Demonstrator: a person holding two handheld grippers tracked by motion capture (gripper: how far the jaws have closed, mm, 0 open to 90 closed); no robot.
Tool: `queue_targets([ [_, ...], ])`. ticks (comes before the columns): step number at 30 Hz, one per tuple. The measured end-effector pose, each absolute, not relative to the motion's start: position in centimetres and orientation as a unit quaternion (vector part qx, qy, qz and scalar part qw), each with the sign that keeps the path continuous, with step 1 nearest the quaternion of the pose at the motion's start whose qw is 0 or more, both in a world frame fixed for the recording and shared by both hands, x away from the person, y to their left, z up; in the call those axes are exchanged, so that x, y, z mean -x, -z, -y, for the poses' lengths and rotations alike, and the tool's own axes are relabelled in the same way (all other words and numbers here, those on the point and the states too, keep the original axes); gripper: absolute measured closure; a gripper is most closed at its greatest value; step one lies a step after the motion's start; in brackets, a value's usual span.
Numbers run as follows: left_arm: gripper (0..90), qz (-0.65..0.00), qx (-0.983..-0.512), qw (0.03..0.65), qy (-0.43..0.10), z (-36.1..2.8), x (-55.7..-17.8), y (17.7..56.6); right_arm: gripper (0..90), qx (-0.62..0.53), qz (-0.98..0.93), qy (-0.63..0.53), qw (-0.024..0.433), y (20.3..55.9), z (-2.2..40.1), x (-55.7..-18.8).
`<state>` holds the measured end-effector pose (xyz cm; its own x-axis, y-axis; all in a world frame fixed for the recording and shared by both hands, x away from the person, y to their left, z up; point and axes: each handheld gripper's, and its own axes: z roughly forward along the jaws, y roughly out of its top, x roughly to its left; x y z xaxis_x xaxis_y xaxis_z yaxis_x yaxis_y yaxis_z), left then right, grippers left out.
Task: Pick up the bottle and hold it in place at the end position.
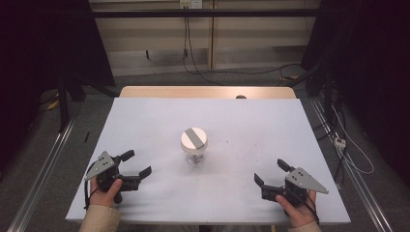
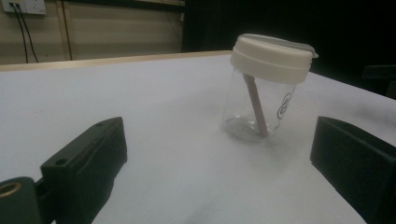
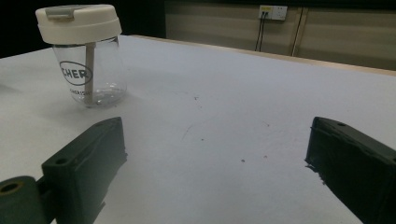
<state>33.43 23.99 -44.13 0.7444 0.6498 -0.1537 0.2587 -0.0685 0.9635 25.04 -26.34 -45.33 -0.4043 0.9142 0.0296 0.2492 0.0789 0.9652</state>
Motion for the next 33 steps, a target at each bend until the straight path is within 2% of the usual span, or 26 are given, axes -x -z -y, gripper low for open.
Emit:
queue_targets([
  [15,2.8,-0.301,-0.706,0.623,-0.147,-19.9,-34.7,43.2,4.1,-0.440,-0.657,-0.520,0.322,45.1,26.5,-25.0],
  [33,4.2,-0.287,-0.739,0.597,-0.121,-14.4,-36.6,43.5,4.2,-0.440,-0.658,-0.519,0.322,45.1,26.5,-25.0],
])
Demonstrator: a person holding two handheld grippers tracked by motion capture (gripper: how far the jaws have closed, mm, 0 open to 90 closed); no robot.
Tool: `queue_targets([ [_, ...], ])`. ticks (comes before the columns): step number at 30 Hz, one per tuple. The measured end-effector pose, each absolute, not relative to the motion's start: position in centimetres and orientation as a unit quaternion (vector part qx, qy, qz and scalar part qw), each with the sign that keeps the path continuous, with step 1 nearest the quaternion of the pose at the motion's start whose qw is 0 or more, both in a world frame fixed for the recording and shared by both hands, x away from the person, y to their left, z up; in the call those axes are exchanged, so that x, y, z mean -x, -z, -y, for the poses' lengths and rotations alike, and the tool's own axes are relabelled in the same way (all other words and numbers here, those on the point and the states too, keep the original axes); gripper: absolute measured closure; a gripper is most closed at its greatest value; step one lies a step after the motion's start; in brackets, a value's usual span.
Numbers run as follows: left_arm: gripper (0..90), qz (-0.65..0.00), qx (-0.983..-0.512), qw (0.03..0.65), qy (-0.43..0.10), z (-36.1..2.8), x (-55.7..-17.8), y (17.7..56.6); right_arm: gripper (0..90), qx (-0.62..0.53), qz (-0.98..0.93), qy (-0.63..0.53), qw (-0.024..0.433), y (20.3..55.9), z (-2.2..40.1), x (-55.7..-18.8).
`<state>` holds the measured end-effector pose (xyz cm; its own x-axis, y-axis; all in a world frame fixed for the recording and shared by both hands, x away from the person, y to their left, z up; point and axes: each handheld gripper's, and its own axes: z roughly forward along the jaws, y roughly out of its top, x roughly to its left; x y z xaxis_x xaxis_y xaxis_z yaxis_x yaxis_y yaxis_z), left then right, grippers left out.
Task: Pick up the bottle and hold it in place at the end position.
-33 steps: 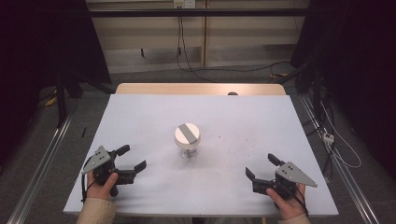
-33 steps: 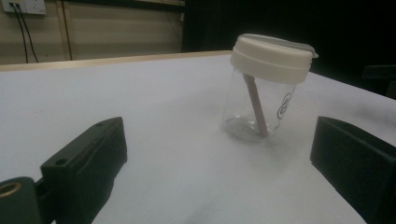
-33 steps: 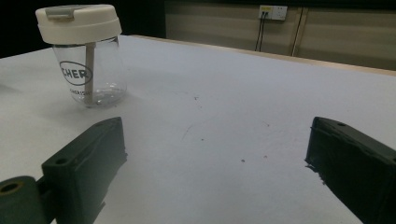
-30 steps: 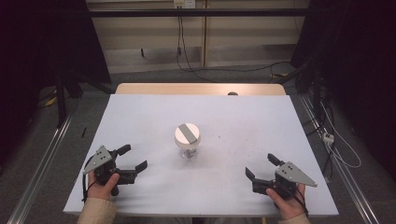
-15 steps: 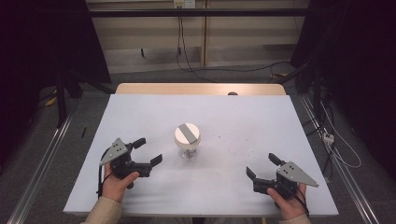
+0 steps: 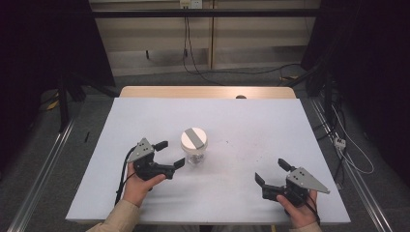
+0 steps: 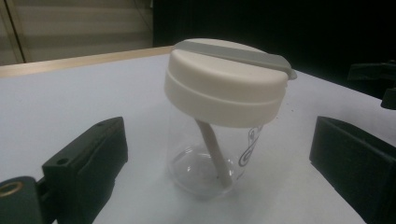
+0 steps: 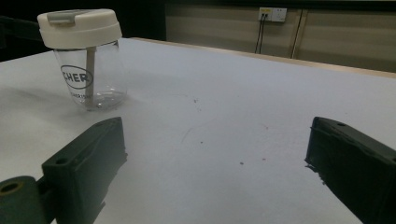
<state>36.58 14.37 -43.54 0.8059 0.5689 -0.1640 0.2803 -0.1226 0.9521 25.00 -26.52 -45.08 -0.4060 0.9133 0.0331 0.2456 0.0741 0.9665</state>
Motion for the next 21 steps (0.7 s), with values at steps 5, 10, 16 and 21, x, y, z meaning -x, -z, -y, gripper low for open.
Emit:
queue_targets([
  [5,4.4,-0.281,-0.749,0.587,-0.125,-13.3,-37.0,43.8,4.2,-0.441,-0.658,-0.519,0.322,45.1,26.6,-25.0],
  [10,4.6,-0.281,-0.757,0.578,-0.122,-12.3,-37.4,44.1,4.2,-0.442,-0.657,-0.519,0.321,45.1,26.7,-25.0],
  [16,5.1,-0.280,-0.764,0.567,-0.126,-11.2,-37.9,44.5,4.2,-0.442,-0.657,-0.520,0.320,45.0,26.7,-25.0],
  [21,5.7,-0.277,-0.768,0.563,-0.128,-10.4,-38.2,44.5,4.3,-0.442,-0.657,-0.520,0.320,45.0,26.7,-25.0],
])
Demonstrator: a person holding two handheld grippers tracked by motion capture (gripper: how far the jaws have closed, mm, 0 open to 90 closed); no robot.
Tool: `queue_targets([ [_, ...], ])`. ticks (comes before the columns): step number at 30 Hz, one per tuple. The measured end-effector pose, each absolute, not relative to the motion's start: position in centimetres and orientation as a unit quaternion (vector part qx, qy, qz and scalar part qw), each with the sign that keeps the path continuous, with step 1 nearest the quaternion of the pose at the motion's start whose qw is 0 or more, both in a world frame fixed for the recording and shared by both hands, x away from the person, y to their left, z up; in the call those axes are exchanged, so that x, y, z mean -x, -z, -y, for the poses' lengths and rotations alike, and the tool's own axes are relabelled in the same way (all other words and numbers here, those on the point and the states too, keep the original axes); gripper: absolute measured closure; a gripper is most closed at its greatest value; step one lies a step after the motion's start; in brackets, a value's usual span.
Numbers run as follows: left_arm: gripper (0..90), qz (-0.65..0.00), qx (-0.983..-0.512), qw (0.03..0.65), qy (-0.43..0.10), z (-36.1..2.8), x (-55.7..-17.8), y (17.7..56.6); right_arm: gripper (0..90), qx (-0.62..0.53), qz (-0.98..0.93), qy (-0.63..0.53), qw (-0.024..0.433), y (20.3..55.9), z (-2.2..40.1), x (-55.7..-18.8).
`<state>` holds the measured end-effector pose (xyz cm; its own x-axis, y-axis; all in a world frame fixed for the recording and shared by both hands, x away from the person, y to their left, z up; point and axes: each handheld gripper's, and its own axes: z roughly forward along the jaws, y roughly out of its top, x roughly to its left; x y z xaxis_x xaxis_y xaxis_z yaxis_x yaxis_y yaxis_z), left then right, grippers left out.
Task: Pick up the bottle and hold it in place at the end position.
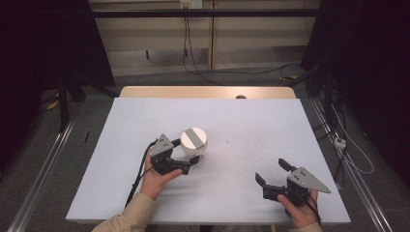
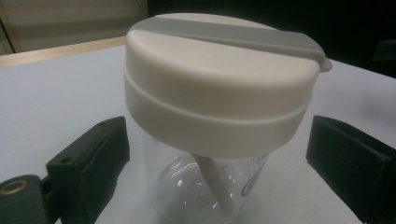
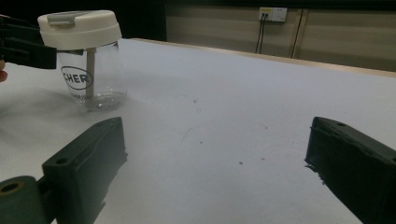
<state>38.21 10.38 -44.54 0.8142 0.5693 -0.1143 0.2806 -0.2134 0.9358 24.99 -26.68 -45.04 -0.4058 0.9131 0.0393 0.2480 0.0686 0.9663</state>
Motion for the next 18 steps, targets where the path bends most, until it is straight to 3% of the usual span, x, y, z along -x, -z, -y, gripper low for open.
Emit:
queue_targets([
  [18,10.9,-0.274,-0.777,0.549,-0.139,-8.8,-39.2,45.3,4.5,-0.438,-0.660,-0.522,0.316,45.1,26.7,-25.0],
])
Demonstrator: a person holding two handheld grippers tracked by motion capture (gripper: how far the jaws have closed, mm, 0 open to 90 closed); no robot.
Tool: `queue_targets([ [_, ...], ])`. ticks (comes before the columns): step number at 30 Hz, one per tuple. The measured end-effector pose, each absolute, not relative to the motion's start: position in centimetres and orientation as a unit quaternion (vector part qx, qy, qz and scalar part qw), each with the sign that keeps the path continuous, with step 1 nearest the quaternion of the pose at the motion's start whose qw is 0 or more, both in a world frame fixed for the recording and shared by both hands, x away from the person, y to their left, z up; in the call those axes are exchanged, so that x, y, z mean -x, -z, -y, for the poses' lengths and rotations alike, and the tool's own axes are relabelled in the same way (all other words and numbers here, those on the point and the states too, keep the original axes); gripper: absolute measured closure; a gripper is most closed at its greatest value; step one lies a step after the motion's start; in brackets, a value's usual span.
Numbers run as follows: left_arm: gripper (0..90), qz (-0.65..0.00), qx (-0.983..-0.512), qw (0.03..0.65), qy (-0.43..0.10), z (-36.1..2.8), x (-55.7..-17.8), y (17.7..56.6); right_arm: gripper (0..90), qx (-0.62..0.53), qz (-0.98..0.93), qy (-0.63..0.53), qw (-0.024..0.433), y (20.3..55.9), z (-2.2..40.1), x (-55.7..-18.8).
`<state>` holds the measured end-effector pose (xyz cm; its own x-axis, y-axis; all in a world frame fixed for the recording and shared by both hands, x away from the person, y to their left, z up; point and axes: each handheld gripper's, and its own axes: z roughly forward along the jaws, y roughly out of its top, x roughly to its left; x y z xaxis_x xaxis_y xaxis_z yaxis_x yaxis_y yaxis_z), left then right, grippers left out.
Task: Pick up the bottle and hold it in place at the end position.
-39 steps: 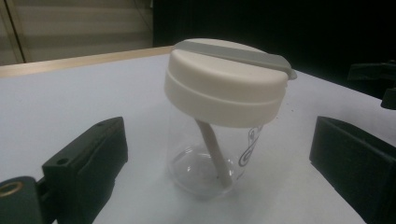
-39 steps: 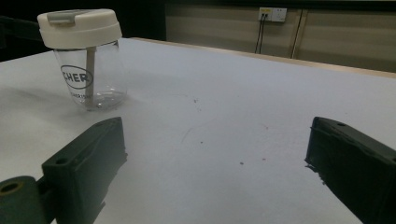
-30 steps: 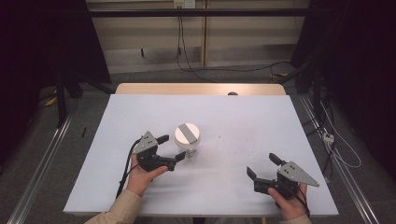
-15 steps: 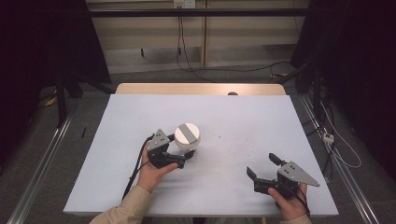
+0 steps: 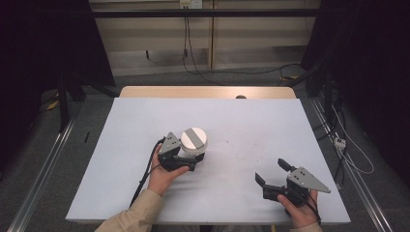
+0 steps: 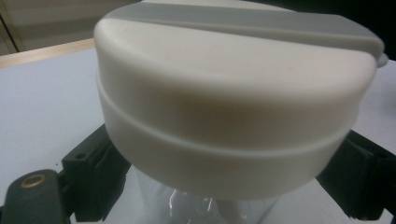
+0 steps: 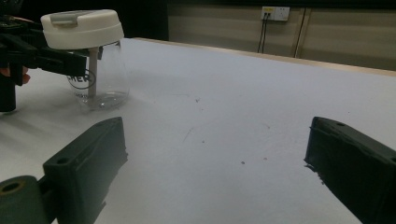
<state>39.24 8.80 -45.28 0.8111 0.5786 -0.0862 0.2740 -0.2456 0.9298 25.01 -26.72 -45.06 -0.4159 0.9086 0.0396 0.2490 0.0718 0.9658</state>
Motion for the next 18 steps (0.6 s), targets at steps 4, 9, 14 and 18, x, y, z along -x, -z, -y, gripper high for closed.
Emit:
queue_targets([
  [4,13.7,-0.276,-0.776,0.549,-0.142,-8.69,-39.46,45.48,4.5,-0.439,-0.660,-0.521,0.316,45.07,26.80,-25.01],
  [9,16.7,-0.275,-0.774,0.552,-0.144,-8.68,-39.54,45.52,4.5,-0.439,-0.660,-0.522,0.316,45.05,26.79,-25.01],
  [14,17.6,-0.276,-0.771,0.554,-0.148,-8.75,-39.54,45.44,4.6,-0.438,-0.660,-0.522,0.316,45.01,26.77,-25.00],
  [18,18.0,-0.275,-0.768,0.558,-0.150,-8.71,-39.62,45.42,4.5,-0.437,-0.660,-0.523,0.317,44.99,26.80,-25.03],
])
